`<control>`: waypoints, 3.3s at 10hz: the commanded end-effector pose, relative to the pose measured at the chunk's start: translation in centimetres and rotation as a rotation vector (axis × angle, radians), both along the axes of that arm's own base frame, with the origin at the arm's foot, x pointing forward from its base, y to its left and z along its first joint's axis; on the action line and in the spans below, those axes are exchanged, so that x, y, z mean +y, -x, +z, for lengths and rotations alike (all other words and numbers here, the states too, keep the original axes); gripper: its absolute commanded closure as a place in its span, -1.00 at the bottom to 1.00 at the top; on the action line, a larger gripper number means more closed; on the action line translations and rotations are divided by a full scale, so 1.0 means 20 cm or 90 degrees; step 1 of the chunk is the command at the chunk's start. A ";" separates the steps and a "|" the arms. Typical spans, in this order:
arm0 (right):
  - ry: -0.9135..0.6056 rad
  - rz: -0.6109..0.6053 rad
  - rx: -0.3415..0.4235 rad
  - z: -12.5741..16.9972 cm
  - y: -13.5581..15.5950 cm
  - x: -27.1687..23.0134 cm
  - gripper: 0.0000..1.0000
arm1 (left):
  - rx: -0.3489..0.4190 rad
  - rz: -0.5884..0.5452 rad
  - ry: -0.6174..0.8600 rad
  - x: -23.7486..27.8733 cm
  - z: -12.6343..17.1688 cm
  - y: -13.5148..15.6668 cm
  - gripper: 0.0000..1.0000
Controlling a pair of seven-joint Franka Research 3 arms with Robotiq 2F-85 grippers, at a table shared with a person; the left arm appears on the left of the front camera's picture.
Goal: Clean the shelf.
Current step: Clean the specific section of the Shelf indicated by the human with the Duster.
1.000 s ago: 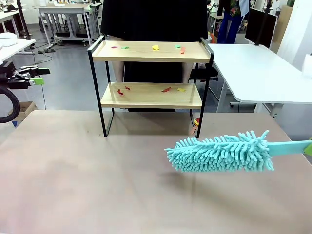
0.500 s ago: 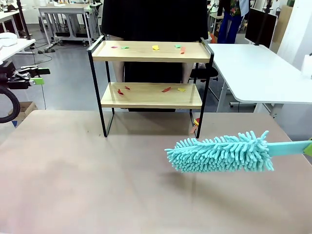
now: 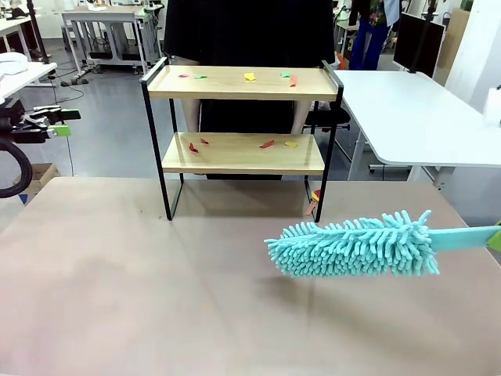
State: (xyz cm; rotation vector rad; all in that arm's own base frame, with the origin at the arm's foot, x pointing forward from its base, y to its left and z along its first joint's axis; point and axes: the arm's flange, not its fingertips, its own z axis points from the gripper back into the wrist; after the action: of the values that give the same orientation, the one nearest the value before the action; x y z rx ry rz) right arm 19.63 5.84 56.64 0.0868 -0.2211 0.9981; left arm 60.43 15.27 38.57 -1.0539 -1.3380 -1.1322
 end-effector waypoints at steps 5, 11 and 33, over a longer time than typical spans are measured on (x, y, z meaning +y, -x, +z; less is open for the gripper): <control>-0.004 -0.002 -0.011 0.01 -0.01 0.01 0.74 | -0.010 0.000 -0.004 0.00 0.01 0.00 -1.00; -0.004 -0.002 -0.011 0.01 -0.01 0.01 0.74 | -0.010 0.000 -0.004 0.00 0.01 0.00 -1.00; -0.176 -0.220 -0.068 0.25 0.07 1.17 0.74 | -0.010 0.000 -0.004 0.00 0.01 0.00 -1.00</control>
State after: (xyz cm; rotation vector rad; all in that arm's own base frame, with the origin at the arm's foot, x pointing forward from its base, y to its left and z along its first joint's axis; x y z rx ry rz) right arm 17.41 27.61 61.19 0.2321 -0.4210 0.6957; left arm 60.42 15.26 38.56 -1.0541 -1.3379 -1.1321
